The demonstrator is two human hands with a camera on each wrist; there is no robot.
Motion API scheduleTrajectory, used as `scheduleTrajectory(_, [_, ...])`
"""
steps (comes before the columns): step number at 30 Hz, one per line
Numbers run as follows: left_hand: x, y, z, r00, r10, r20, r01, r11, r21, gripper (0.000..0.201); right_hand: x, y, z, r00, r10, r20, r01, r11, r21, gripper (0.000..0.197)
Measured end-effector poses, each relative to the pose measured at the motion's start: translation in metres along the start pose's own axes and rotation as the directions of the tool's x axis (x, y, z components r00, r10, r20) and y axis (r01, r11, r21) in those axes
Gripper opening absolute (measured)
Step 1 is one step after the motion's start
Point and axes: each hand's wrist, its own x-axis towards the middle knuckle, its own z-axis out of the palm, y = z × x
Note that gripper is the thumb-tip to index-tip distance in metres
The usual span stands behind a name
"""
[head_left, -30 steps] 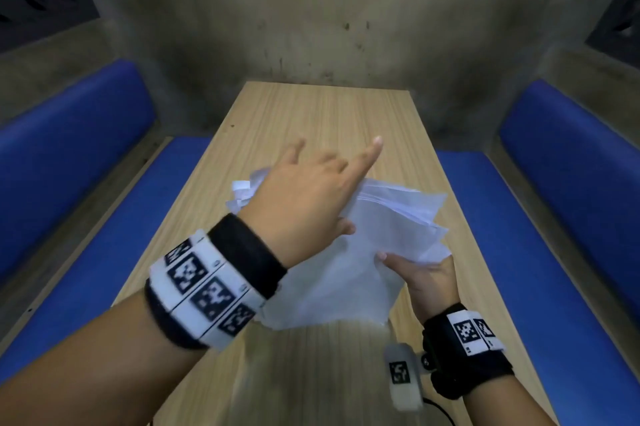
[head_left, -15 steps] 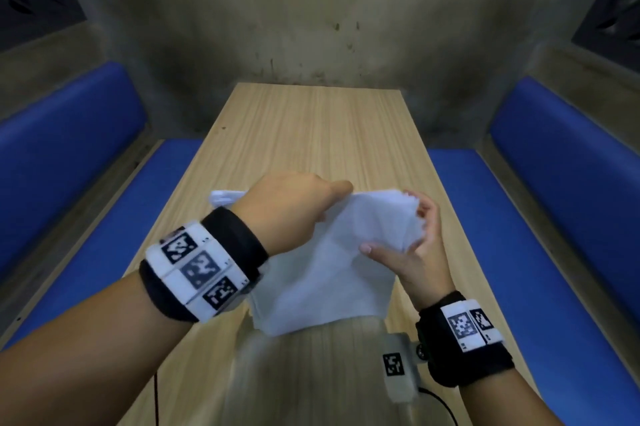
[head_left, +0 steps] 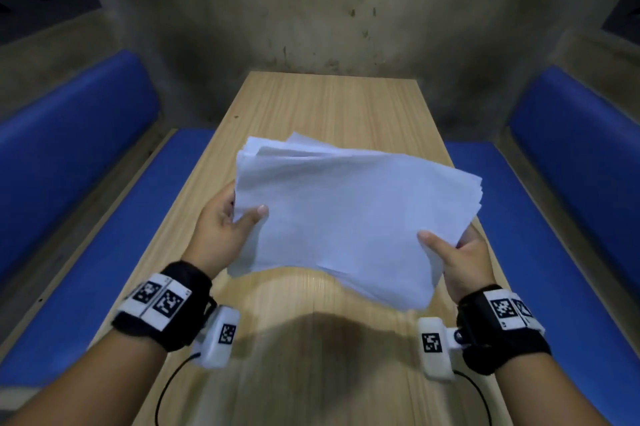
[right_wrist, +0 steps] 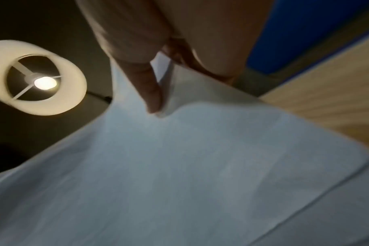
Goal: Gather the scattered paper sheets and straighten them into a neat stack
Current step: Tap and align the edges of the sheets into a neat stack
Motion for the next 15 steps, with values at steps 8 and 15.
scheduleTrajectory(8, [-0.030,-0.014,0.018,0.965,0.076,-0.251,-0.106,0.988,-0.111,0.033,-0.017,-0.036,0.036,0.937,-0.347,-0.052,0.335,0.929,-0.157,0.048])
scheduleTrajectory(15, [-0.068,-0.084,0.016,0.964,-0.085,-0.251,0.059,0.992,-0.108,0.033,-0.039,0.036,0.022,0.990,-0.140,-0.026,0.127,0.947,-0.294,0.069])
